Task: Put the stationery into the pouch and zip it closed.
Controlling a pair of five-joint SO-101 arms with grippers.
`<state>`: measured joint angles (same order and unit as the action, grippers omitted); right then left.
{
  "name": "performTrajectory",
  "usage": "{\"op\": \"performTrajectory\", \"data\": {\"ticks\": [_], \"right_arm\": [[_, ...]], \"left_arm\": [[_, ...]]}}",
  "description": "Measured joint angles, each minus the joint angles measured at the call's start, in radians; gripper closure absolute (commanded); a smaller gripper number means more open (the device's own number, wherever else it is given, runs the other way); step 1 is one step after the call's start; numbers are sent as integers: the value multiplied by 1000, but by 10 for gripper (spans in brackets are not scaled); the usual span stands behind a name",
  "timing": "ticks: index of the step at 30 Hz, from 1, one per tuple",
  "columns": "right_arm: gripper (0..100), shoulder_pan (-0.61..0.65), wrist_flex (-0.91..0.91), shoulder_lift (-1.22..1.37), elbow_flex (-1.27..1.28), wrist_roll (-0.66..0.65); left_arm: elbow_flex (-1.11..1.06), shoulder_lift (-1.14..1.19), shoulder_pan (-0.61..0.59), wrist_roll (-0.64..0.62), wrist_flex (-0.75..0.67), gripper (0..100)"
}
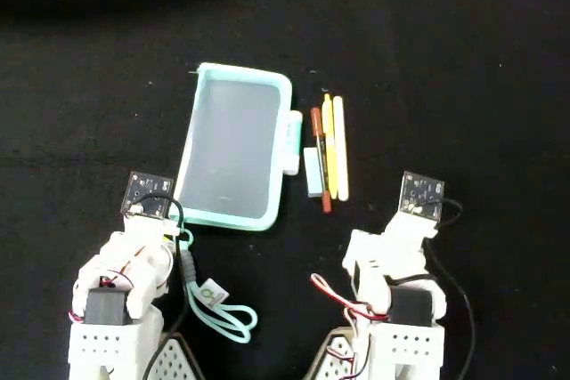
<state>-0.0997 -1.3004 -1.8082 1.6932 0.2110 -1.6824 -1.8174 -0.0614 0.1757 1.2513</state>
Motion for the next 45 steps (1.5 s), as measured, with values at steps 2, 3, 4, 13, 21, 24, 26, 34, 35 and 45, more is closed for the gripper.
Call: {"op": "performTrajectory", "data": {"ticks": [2, 3, 4, 13, 21, 24, 26, 34, 35, 45], "right_arm": [[975, 0, 0, 0, 0, 0], [975, 0, 0, 0, 0, 0], [975, 0, 0, 0, 0, 0], [975, 0, 0, 0, 0, 0], [975, 0, 0, 0, 0, 0], [975, 0, 0, 0, 0, 0], [975, 0, 0, 0, 0, 0], [976, 43, 0, 0, 0, 0], [976, 63, 0, 0, 0, 0], [973, 124, 0, 0, 0, 0]], "left_arm": [[0, 0, 0, 0, 0, 953], [0, 0, 0, 0, 0, 953], [0, 0, 0, 0, 0, 953], [0, 0, 0, 0, 0, 953], [0, 0, 0, 0, 0, 953], [0, 0, 0, 0, 0, 953], [0, 0, 0, 0, 0, 953], [0, 0, 0, 0, 0, 953], [0, 0, 0, 0, 0, 953], [0, 0, 0, 0, 0, 953]]}}
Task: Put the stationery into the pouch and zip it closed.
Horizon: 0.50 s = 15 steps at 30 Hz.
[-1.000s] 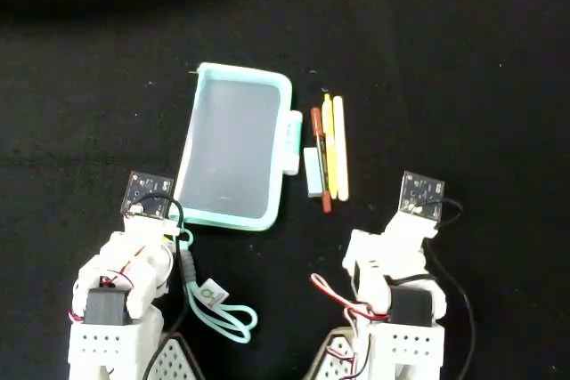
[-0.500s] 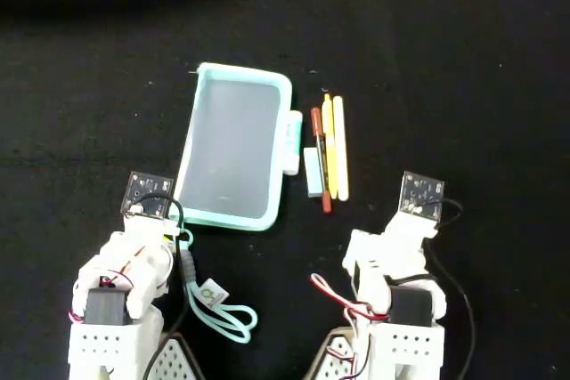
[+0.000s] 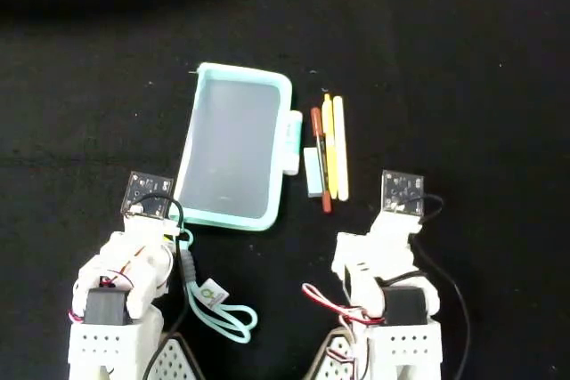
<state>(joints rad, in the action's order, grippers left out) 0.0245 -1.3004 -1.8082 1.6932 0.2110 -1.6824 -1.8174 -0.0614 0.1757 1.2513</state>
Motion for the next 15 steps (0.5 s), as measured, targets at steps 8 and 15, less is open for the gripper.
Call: {"op": "performTrajectory", "data": {"ticks": [8, 15], "right_arm": [[972, 0, 218, 0, 0, 0], [972, 49, 284, 0, 0, -370]], "left_arm": [[0, 0, 0, 0, 0, 953], [0, 0, 0, 0, 0, 953]]}}
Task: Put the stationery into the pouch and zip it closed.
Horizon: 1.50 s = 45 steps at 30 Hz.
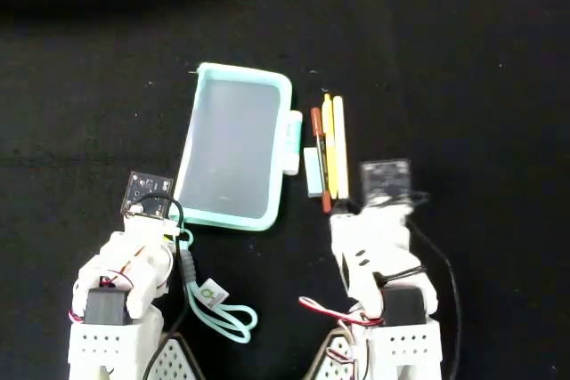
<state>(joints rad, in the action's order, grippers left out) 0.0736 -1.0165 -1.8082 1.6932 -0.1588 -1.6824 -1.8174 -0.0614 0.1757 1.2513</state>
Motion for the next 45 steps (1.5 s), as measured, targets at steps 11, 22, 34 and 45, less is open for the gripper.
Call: {"op": "performTrajectory", "data": {"ticks": [11, 22, 34, 45], "right_arm": [[873, 259, -75, 0, -20, -269], [789, 338, -89, 0, -5, -140], [790, 296, -86, 0, -5, -137], [790, 273, -87, 0, -5, -137]], "left_arm": [[0, 0, 0, 0, 0, 953], [0, 0, 0, 0, 0, 953], [0, 0, -12, 0, 0, 952], [0, 0, -638, 0, 0, 952]]}}
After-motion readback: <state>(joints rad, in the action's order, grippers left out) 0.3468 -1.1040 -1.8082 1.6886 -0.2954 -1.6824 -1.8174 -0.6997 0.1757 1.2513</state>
